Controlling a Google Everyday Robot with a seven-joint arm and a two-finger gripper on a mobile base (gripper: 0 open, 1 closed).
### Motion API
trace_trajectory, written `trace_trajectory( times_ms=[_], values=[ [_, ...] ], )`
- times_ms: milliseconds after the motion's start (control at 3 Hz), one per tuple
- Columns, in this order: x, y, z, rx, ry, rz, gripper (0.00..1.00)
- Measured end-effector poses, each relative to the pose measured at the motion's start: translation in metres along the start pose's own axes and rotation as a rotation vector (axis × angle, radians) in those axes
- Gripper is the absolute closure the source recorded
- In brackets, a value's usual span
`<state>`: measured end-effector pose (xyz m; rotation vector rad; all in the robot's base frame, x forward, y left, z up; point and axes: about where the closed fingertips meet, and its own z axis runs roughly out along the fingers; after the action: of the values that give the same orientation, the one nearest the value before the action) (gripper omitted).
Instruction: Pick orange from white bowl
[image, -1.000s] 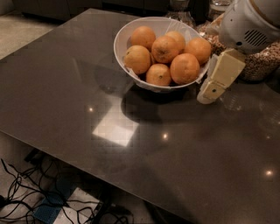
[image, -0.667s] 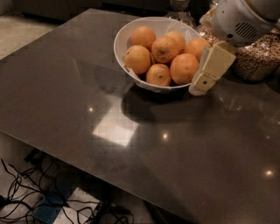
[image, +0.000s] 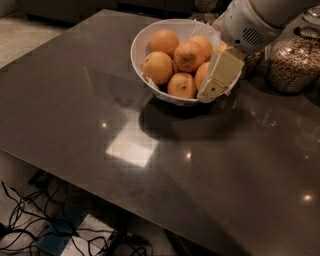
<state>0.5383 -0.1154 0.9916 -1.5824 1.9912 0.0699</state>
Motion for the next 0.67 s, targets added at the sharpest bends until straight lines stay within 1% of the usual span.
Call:
trace_trajectory(
  times_ms=[333,667],
  values=[
    [-0.012,-0.015,0.028,-0.010,-0.029,-0.020,0.00],
    [-0.022,-0.033,0.049,-0.007,-0.066,-0.045,0.00]
  ],
)
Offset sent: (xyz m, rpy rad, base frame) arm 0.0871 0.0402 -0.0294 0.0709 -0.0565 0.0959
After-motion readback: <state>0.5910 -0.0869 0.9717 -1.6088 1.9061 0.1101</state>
